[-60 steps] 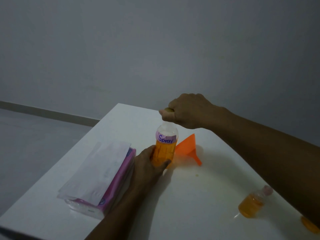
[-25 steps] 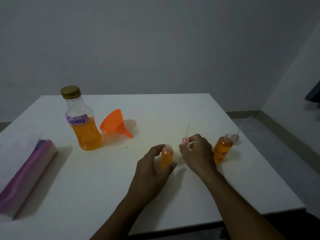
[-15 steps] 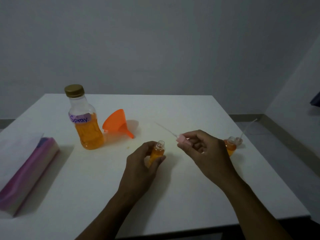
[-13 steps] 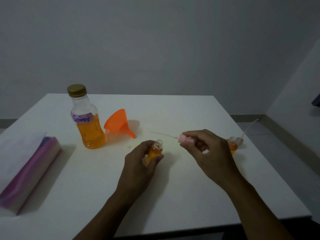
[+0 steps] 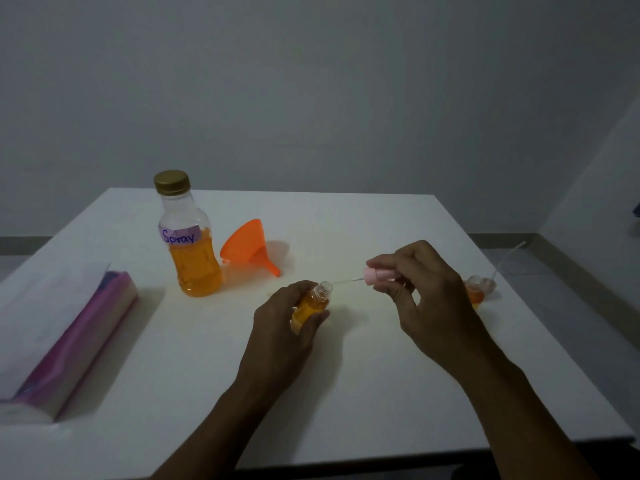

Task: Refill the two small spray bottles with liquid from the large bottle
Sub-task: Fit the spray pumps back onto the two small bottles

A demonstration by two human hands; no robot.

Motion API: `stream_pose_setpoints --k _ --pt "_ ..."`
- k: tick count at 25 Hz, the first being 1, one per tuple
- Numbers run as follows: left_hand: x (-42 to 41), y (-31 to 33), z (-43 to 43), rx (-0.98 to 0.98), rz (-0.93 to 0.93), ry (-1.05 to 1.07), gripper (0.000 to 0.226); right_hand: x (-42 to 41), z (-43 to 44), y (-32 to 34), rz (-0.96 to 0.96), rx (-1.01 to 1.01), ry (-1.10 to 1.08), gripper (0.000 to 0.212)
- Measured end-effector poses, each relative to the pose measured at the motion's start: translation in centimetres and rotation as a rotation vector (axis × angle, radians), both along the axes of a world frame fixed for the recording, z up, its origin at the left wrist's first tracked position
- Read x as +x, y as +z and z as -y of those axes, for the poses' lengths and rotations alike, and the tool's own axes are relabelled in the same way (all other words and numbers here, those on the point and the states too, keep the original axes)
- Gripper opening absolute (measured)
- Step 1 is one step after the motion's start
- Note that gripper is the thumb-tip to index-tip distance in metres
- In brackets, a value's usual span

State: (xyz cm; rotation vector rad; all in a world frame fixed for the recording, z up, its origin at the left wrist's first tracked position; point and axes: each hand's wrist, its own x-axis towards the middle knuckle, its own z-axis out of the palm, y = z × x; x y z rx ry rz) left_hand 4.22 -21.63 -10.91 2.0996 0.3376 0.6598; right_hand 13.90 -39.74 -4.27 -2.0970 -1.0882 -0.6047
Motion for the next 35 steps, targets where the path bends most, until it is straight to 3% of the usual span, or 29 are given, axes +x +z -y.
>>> stream_pose_setpoints --k 4,7,10,12,17,19,21,24,29,32,35 --pt "0.1 0.2 0.8 0.042 0.003 -0.036 0.042 -0.3 -1.4 -0.2 -0.075 -0.14 0.125 0.025" --pt "0.1 0.4 1.3 0.093 -0.015 -0.059 0.043 -0.1 -1.8 -0.5 -0.2 -0.266 0.127 0.027" --pt "0.0 0.3 1.3 0.153 -0.007 -0.08 0.042 -0.2 -1.8 -0.3 -0.277 -0.324 0.052 0.015" --pt "0.0 0.2 1.4 0.162 0.005 -0.095 0.041 -0.2 -1.6 -0.2 -0.291 -0.372 -0.03 0.04" --pt "0.3 0.2 1.2 0.174 0.016 -0.075 0.04 -0.1 -0.2 0.8 -0.447 -0.27 0.063 0.051" --pt "0.4 0.2 1.2 0.178 0.004 -0.075 0.042 -0.2 -0.2 0.6 -0.438 -0.217 0.14 0.038" --pt "0.3 0.1 1.2 0.184 0.005 -0.085 0.041 -0.4 -0.5 0.2 -0.431 -0.201 0.08 0.023" --pt "0.4 0.1 1.3 0.176 0.027 -0.081 0.039 -0.3 -0.5 0.2 -0.459 -0.219 -0.017 0.052" --pt "0.5 0.0 1.4 0.185 0.016 -0.074 0.041 -0.3 -0.4 -0.1 -0.425 -0.246 0.042 0.029" --pt "0.4 0.0 1.4 0.181 0.011 -0.081 0.04 -0.1 -0.3 0.0 -0.456 -0.242 -0.052 0.05" --pt "0.5 0.0 1.4 0.187 0.017 -0.08 0.041 -0.2 0.0 0.3 -0.46 -0.241 0.063 0.04"
